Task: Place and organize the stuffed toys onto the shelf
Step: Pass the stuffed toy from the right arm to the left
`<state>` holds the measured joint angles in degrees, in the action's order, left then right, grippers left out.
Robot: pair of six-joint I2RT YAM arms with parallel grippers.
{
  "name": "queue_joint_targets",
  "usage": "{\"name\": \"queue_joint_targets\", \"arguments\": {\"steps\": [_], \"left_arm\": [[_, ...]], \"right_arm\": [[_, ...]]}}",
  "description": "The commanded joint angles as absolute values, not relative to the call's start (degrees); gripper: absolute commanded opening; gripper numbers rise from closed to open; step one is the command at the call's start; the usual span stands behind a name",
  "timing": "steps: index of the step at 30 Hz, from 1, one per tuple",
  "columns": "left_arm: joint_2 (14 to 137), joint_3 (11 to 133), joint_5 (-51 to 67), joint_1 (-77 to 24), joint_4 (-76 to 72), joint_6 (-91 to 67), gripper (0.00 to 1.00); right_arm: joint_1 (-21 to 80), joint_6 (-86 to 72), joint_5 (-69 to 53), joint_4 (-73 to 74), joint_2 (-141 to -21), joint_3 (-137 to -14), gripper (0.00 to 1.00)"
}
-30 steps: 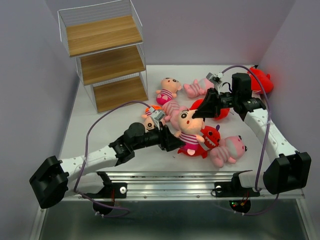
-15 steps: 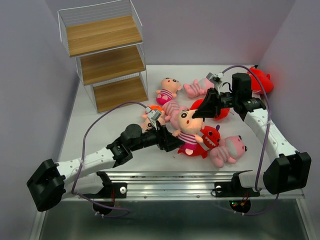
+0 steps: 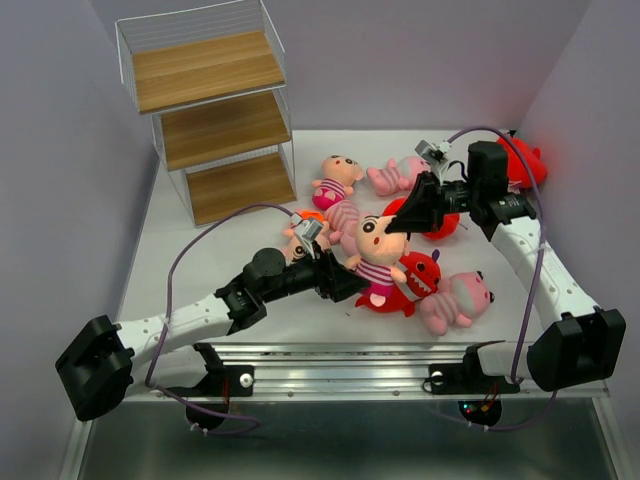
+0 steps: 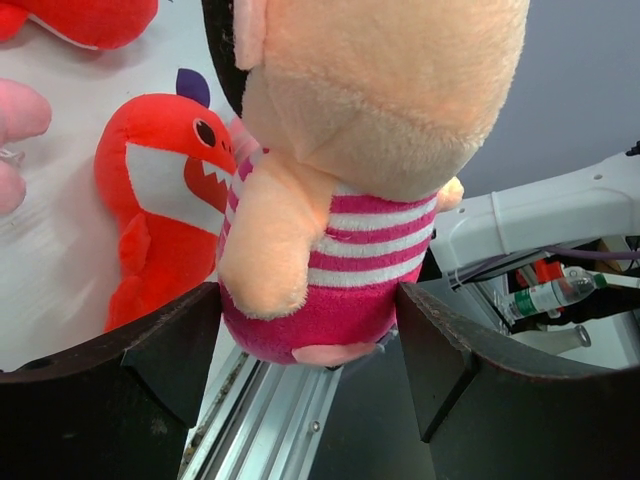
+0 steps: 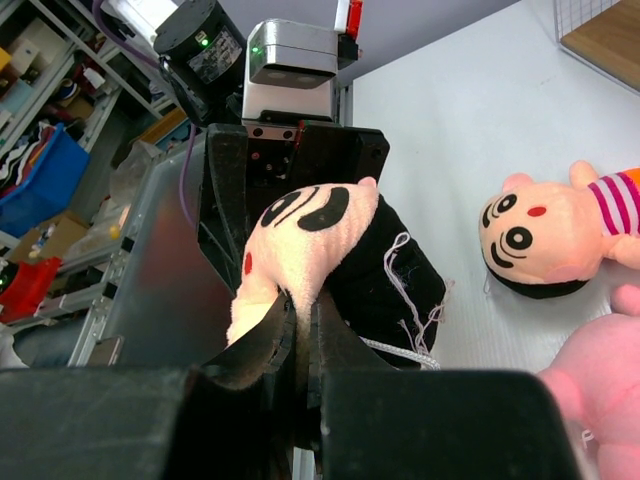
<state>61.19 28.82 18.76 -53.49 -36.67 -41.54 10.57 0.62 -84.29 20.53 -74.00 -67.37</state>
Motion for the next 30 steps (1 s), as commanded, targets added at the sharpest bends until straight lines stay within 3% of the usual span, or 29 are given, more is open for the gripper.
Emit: {"name": "queue_joint_targets", "arguments": {"steps": [1,8,16,20,23,26,30], "left_arm": [[60.82,28.83,18.45,-53.35,-40.17,-41.4,0.8],[61.35,29.97,22.24,-53.52,-43.42,-41.92,0.8],[62.49,30.06,22.68,-54.05,-46.93,-43.77,0.66],[63.02,30.06,23.03,-54.14,-48.42,-44.65,0.51],[62.93,30.06,23.03,-54.14,-49.22,-44.83,0.21],[62.06,29.88,22.07,-54.14,-49.13,-44.39,0.02],[59.16,29.62,19.87,-54.14,-45.02,-41.84,0.0]], "right_arm": [[10.55,0.44,-93.08,19.34,-72.33,-68.82,0.01],[10.55,1.23,-92.81,19.25,-73.3,-67.94,0.01],[10.55,1.93,-92.37,19.25,-74.09,-67.68,0.01],[10.55,2.2,-92.11,19.25,-74.09,-67.15,0.01],[10.55,2.37,-91.41,19.34,-74.18,-66.45,0.01],[10.55,2.37,-89.92,19.42,-73.92,-66.01,0.02],[10.55,2.72,-85.97,19.42,-72.95,-64.95,0.13]]}}
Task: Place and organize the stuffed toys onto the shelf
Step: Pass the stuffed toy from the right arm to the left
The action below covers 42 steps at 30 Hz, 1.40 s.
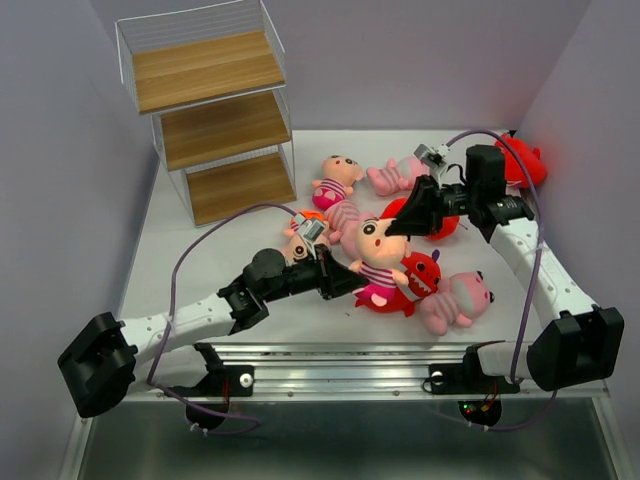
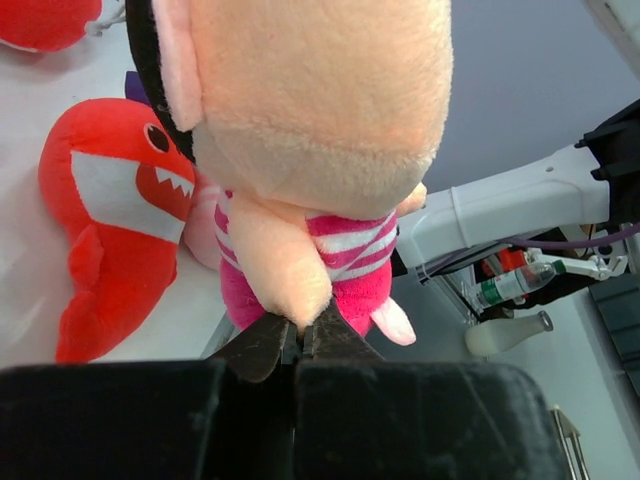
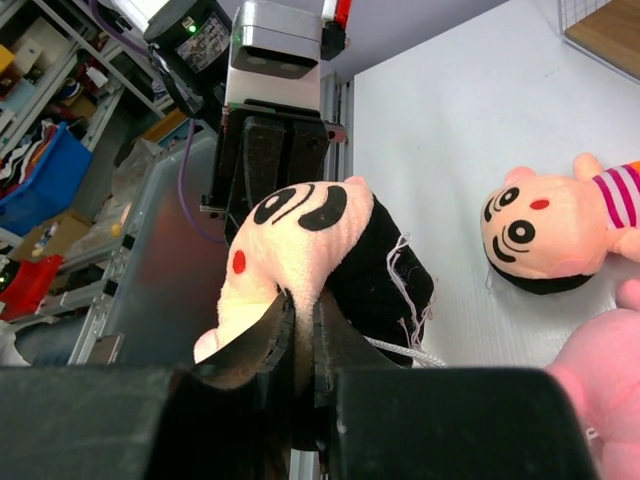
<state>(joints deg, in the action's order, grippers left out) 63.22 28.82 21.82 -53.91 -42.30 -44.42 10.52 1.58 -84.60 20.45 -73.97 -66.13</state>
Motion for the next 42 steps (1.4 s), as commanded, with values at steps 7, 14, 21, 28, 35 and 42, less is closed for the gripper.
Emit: {"name": "queue_joint_targets", "arguments": {"steps": [7,14,21,28,35,42], "left_arm": [[50.64,28.57,12.14,-54.14,-28.76,-34.98,0.0],[42.9,27.95,3.45,-53.97,-14.97,-31.91,0.0],[39.73,30.05,-6.4,-50.81,-2.92,-30.67,0.0],[43.41,36.9,-10.63,-38.6,6.41,-28.48,0.0],[53.24,44.29,-16.33,-31.38,7.74,-27.33,0.0],[62.66,48.95,-21.53,-30.5,5.98,-28.39,0.0]], "right_arm": [[10.55,3.43,-78.14,19.69,-70.75,-63.55,0.54],[10.55,7.38,-61.57,22.93,-69.7,-66.17,1.0],[10.55,10.89,-52.39,24.52,-69.7,-65.13,1.0],[7.83,13.97,-50.62,24.17,-70.49,-58.01,1.0],[5.1,13.45,-55.36,20.75,-72.33,-53.53,1.0],[2.81,13.89,-58.36,20.13,-72.77,-51.42,1.0]]}}
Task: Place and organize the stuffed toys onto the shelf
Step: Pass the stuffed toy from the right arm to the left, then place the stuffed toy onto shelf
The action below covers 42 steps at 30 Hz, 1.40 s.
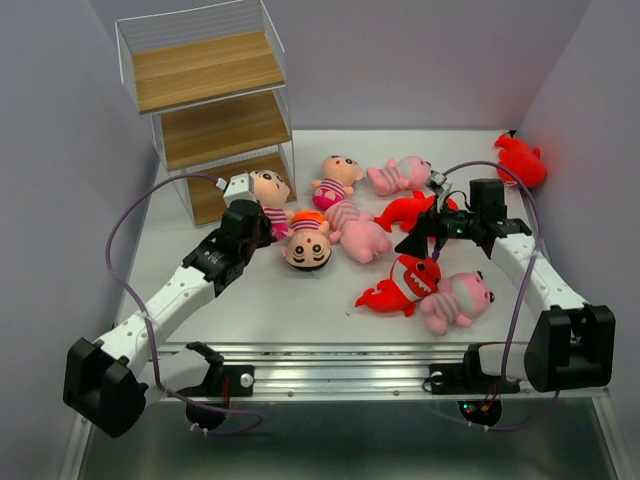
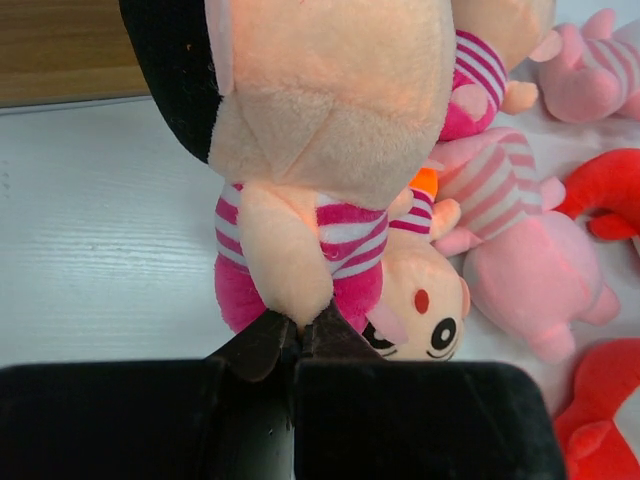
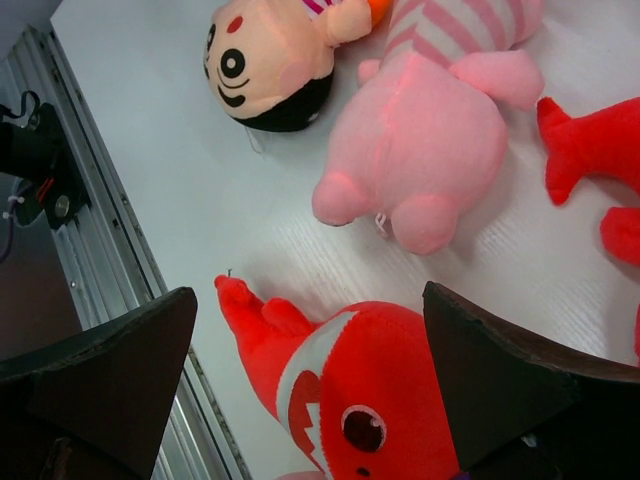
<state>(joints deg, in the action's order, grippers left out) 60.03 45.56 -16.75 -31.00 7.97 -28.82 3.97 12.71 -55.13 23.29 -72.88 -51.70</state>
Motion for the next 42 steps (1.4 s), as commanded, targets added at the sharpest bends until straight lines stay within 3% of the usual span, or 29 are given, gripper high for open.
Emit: {"name": "queue_joint_targets", "arguments": {"steps": [1,26,42], "left_arm": [[64.06,49.3,-22.06,-30.41,5.19,-28.3,0.0],[71.98,43.86,-31.11,-19.08,-2.81,-15.03,0.0],[84.37,50.36,-32.61,-13.89,-7.12,-8.88,0.0]], "right_arm": [[2.81,13.97,-58.97,20.04,-72.69,-50.98,1.0],[0.7,13.89,-62.4,20.21,-68.82,-49.39,1.0],[0.7,14.15,-63.72,20.21,-68.11,-49.04,1.0]]}}
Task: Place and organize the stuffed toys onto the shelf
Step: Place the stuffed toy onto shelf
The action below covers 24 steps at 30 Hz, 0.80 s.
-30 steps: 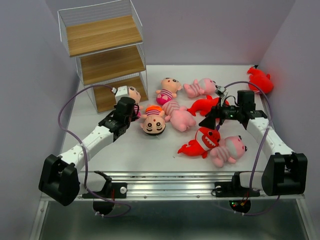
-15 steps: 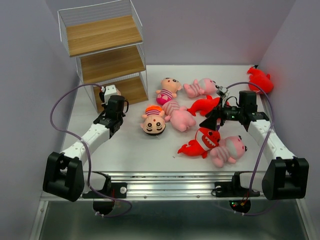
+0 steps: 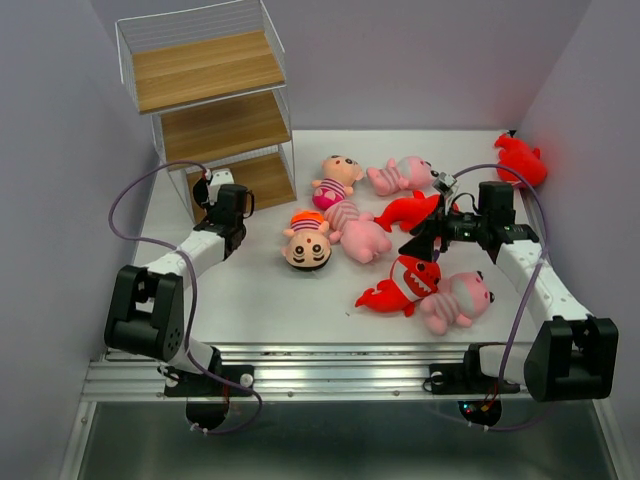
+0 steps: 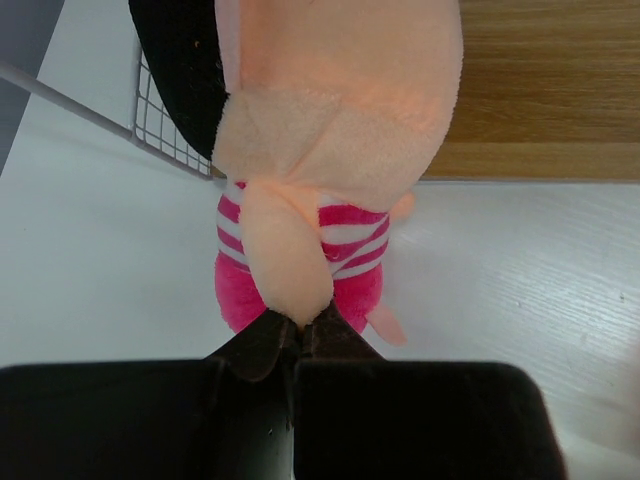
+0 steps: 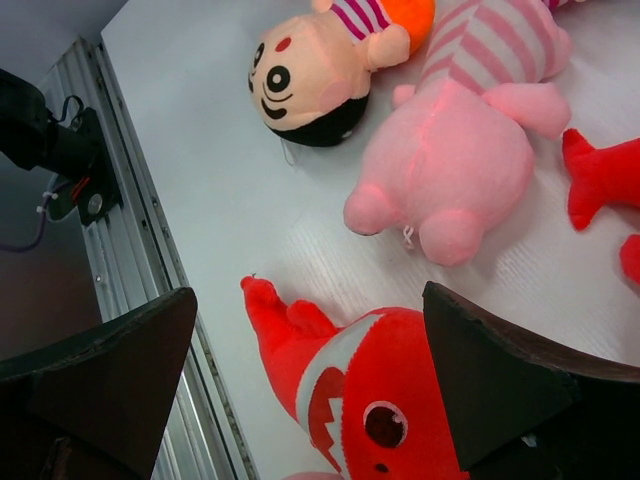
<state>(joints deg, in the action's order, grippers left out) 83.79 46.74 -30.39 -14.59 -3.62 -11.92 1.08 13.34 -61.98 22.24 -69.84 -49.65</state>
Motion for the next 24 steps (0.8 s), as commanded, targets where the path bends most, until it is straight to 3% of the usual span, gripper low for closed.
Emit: {"name": "queue_joint_targets", "arguments": {"steps": [1,24], "left_arm": [[84.64,50.71,-32.69,-13.8,-7.21,-8.27,0.0],[92.19,57.65,-31.99,-9.76,-7.74,-2.29,0.0]], "right_arm": [[0.7,14.15,-63.89,20.3,-68.12,-49.04,1.0],[0.7,14.85,-64.86,20.21,-68.82,-48.87,1.0]]}}
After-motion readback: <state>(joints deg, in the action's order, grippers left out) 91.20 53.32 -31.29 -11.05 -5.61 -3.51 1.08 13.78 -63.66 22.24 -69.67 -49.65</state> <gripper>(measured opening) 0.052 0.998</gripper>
